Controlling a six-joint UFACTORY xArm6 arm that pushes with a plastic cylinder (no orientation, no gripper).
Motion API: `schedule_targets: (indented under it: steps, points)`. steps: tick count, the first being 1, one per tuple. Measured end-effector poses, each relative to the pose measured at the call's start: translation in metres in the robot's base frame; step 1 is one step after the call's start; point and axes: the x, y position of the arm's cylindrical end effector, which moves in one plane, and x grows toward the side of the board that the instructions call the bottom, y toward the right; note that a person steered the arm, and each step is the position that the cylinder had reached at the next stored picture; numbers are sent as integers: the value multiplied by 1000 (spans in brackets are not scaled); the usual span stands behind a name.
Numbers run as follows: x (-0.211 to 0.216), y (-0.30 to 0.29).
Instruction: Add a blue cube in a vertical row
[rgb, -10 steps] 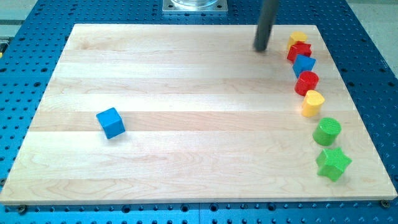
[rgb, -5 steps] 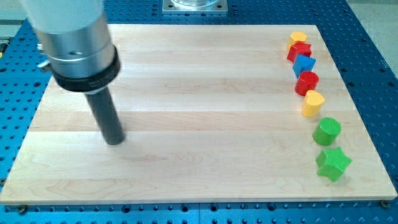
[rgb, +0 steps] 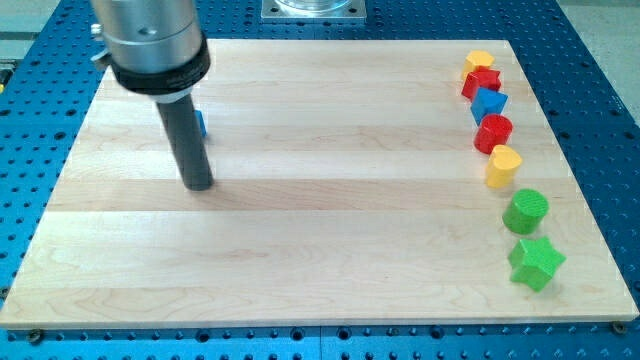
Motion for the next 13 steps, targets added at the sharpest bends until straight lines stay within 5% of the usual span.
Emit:
schedule_targets:
  steps: [1,3,4,5,6,8,9,10,12,13]
  points:
    - [-52,-62]
    - [-141,52]
    - [-160,16]
    - [-98,4]
    - [-88,74]
    - [-164,159]
    - [-166,75]
    - [-183,88]
    - [-201,202]
    - [-215,135]
